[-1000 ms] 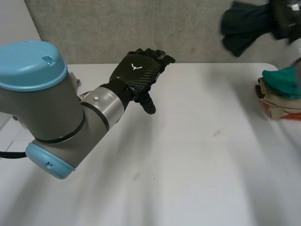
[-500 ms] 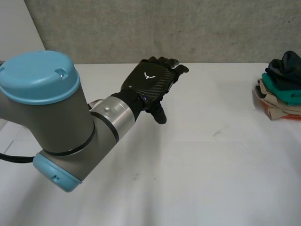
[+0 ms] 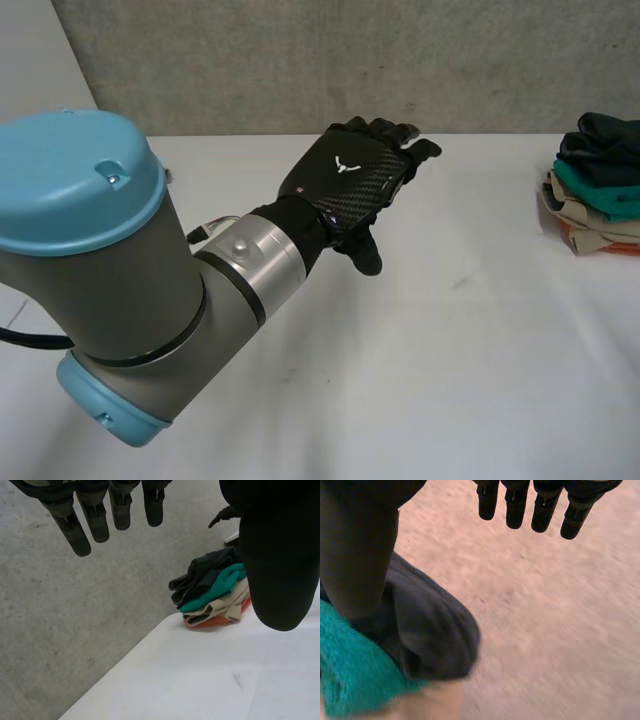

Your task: Fold the laundry.

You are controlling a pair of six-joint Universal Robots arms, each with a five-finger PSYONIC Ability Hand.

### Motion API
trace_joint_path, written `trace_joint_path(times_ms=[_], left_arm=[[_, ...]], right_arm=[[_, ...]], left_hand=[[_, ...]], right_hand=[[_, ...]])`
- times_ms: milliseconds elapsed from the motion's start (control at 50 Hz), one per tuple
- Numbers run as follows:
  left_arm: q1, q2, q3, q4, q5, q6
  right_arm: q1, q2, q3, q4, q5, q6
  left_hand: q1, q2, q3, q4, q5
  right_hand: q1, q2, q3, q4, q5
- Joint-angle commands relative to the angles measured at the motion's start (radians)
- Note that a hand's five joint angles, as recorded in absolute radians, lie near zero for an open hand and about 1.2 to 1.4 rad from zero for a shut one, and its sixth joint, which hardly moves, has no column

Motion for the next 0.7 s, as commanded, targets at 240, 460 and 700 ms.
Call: trace_joint_path(times_ms=[240, 460, 700], left_arm=[[0.010, 0.101, -0.013, 0.042, -0.007, -0.002], [0.289, 0.154, -0.016, 0.076, -0.081, 0.008], [0.775, -0.153, 0.047, 0.183, 0.049, 0.125]], right_arm=[[0.091, -0.258, -0.078, 0.271, 0.523, -0.524], [0.468, -0.596, 0.417, -0.094, 0.334, -0.246], [0.800, -0.479, 0.636, -0.011, 0.277, -0.396]], left_hand=[[-0.002, -0.002, -0.020, -0.012, -0.043], [-0.002, -0.002, -0.020, -0.012, -0.043], [-0.002, -0.002, -0.020, -0.012, -0.043]], right_hand=[[-0.061, -0.038, -0.036, -0.034, -0.043], [-0.061, -0.038, -0.036, -0.034, -0.043], [-0.061, -0.038, -0.036, -0.034, -0.043]])
